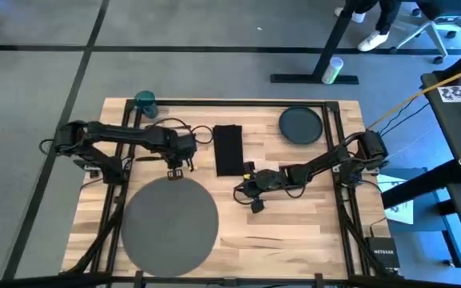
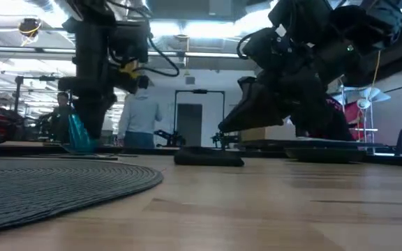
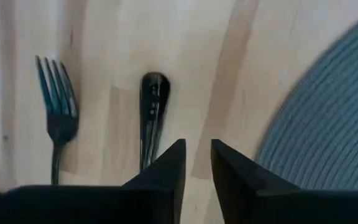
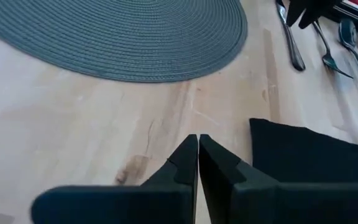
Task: Set table place
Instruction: Put the black table knife on the black table mat
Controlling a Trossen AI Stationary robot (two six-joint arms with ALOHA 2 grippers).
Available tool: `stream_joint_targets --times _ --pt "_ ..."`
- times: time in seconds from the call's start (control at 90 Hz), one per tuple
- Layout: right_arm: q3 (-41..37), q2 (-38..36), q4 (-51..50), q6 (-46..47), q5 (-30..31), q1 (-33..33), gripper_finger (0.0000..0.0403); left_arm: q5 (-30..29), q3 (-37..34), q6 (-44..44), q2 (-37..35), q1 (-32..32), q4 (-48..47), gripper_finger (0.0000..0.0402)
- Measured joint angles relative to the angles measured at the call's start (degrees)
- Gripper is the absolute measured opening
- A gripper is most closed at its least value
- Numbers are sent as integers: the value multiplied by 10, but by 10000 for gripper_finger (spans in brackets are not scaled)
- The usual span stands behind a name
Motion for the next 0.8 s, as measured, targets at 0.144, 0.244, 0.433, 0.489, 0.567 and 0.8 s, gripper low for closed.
stream_joint_targets --times 0.144,0.244,0.433,0.489,0.567,0.8 --pt "0 0 1 1 3 1 0 -4 -24 26 0 0 38 88" --pt "0 0 1 1 3 1 0 -27 -40 35 0 4 59 96" --pt "0 0 2 1 3 1 0 -41 -61 45 0 32 87 102" --pt "0 0 2 1 3 1 0 -41 -66 52 0 40 94 102" --pt "0 0 2 1 3 1 0 -35 -72 53 -1 49 103 102" --pt "0 0 8 1 3 1 0 -19 -72 70 27 68 126 102"
